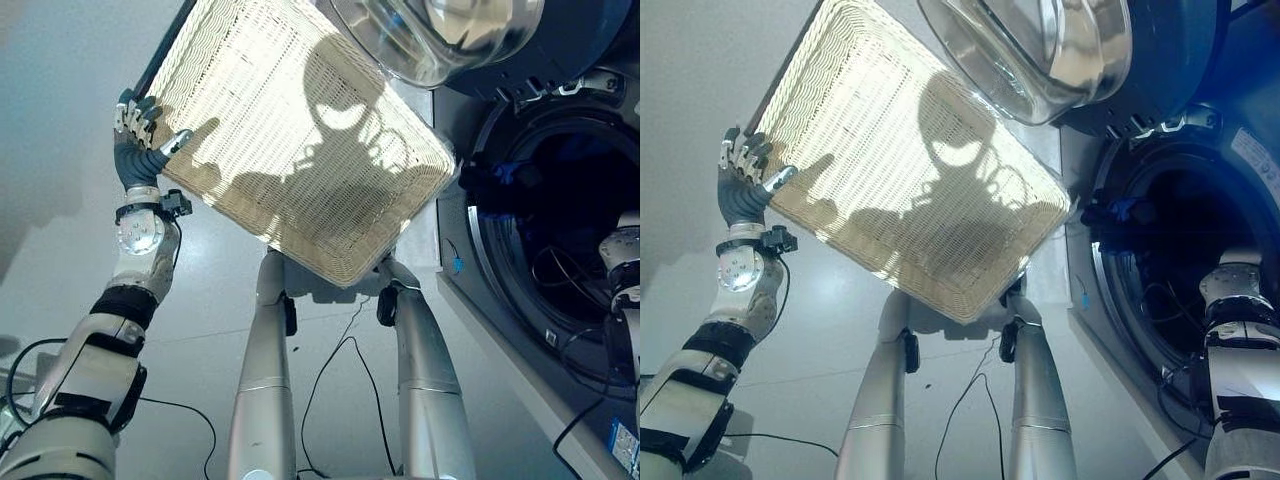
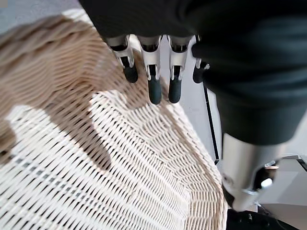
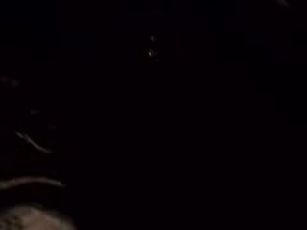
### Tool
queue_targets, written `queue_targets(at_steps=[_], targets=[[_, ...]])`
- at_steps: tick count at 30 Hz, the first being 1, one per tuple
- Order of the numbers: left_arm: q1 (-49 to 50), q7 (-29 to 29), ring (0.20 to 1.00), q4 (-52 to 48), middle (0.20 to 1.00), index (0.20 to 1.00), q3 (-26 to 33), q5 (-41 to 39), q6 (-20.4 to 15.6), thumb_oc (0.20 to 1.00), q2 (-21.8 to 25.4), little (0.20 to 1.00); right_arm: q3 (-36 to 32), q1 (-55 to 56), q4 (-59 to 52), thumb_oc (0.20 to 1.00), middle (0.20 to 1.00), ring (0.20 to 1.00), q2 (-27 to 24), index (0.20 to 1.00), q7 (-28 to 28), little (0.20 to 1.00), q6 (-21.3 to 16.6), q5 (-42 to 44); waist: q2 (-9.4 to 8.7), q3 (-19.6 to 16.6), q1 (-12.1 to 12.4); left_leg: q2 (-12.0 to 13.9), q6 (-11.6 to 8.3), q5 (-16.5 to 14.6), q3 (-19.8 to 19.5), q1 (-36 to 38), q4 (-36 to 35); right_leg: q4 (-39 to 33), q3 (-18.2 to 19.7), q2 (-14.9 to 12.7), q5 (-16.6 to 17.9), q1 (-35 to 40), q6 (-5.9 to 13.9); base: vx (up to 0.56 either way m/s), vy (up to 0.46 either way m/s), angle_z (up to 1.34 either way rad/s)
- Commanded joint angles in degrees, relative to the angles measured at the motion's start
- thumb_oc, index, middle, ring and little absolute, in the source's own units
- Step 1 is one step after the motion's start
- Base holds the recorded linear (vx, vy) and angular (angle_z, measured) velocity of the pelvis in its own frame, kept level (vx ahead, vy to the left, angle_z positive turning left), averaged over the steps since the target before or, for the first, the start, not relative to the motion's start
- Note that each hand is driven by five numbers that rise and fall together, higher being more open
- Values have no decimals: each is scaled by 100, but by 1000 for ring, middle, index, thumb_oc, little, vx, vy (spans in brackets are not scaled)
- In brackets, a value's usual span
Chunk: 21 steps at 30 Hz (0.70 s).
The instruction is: Put the clothes into the washing machine.
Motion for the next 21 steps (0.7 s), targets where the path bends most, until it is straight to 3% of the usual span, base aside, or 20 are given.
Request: queue_targets(at_steps=[1,5,9,14,21], targets=[[-243,15,1000,207,1000,1000,123,-137,-172,1000,57,1000,-28,578,197,1000,1000,1000,-2031,1000,186,1000,323,-378,-569,-142,-257,-230,-40,-969,162,144,787,-1911,-236,216,1488,760,700,24,-19,3],[-346,129,1000,151,1000,1000,5,-53,-98,1000,-46,1000,500,324,71,1000,1000,1000,-1722,1000,452,1000,1274,-1288,-475,-142,-225,-308,-14,-994,156,157,803,-1929,-230,192,1503,749,696,-4,14,4],[-366,262,1000,125,1000,1000,-133,294,-42,1000,-231,1000,963,178,116,1000,1000,1000,-1375,1000,806,1000,1710,-2116,-402,-142,-160,-339,6,-1065,153,230,852,-1888,-227,177,1432,821,698,1,33,5],[-248,282,1000,61,1000,1000,-171,719,182,1000,-419,1000,1161,303,-73,1000,1000,1000,-806,1000,1595,1000,1706,-2622,-315,-142,-128,-377,44,-1101,213,394,849,-1866,-224,134,1408,946,702,-13,53,5],[107,247,1000,35,1000,1000,-87,911,255,1000,-677,1000,1049,996,-340,1000,1000,1000,-62,1000,2170,1000,1492,-3553,-248,-142,-109,-391,99,-1146,331,793,744,-1879,-190,100,1380,1261,715,-21,73,4]])
